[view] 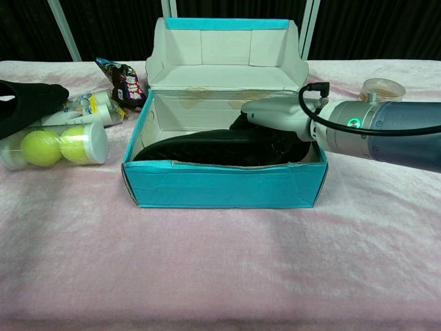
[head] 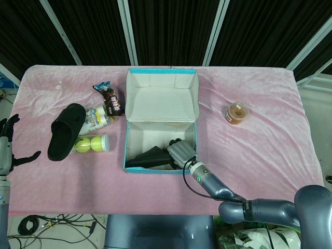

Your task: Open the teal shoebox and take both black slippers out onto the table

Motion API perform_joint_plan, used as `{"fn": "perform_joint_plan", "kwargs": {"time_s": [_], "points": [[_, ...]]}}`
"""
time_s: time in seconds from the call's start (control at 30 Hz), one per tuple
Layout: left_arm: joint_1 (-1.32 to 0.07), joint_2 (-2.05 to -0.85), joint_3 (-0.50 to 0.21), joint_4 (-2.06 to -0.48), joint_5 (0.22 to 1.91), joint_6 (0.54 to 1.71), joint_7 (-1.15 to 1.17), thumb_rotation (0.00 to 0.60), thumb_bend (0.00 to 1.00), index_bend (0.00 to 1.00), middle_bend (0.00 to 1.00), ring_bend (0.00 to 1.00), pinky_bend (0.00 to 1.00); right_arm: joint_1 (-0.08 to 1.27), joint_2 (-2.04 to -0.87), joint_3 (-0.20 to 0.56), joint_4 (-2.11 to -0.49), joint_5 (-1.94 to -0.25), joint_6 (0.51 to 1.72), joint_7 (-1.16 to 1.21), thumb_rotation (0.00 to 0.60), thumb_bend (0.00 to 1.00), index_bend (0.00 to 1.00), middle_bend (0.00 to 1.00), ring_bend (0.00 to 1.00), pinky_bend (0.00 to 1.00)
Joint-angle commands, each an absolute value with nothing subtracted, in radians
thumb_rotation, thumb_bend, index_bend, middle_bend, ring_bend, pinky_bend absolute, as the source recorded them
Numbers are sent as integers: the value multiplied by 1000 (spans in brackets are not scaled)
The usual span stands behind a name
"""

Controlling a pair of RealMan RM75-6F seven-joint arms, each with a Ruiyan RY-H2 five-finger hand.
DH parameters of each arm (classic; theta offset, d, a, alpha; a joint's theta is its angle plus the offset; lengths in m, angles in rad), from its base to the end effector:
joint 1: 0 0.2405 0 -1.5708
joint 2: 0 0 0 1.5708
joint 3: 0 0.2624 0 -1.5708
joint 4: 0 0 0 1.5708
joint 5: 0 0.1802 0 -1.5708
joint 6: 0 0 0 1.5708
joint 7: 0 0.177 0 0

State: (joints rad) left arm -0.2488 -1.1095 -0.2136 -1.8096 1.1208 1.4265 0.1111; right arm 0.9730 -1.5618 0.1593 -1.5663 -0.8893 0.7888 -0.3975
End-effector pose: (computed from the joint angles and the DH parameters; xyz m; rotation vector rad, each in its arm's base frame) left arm -0.2779 0.2773 0.2079 -1.1287 -1.0163 -0.9831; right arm -0.0749 -0.3669 -0.0416 2.1265 -1.0535 0.8690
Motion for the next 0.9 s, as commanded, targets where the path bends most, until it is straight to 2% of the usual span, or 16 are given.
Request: {"fn": "perform_joint_plan", "kwargs": {"time_s": [0.03,0.4,0.53,0.9], "points": [[-245,-1111,-209,-1807,1119,1421,108,600,0,48,130,22,61,952,-1547,190,-1557,-962,770,-288,600,617,670,540,258,249],[-247,-1118,-209,-1799,1108,1392,104,600,0,48,129,22,61,912,-1516,238,-1519,-1106,742,-28,600,618,698,542,266,249],[-249,-1121,-210,-1792,1101,1381,105,600,0,48,129,22,61,895,-1504,241,-1508,-1198,768,53,600,621,734,548,266,247],[-260,-1128,-207,-1797,1094,1356,128,600,0,48,129,22,62,877,-1559,139,-1320,-1444,907,-36,600,620,757,547,266,240]]}}
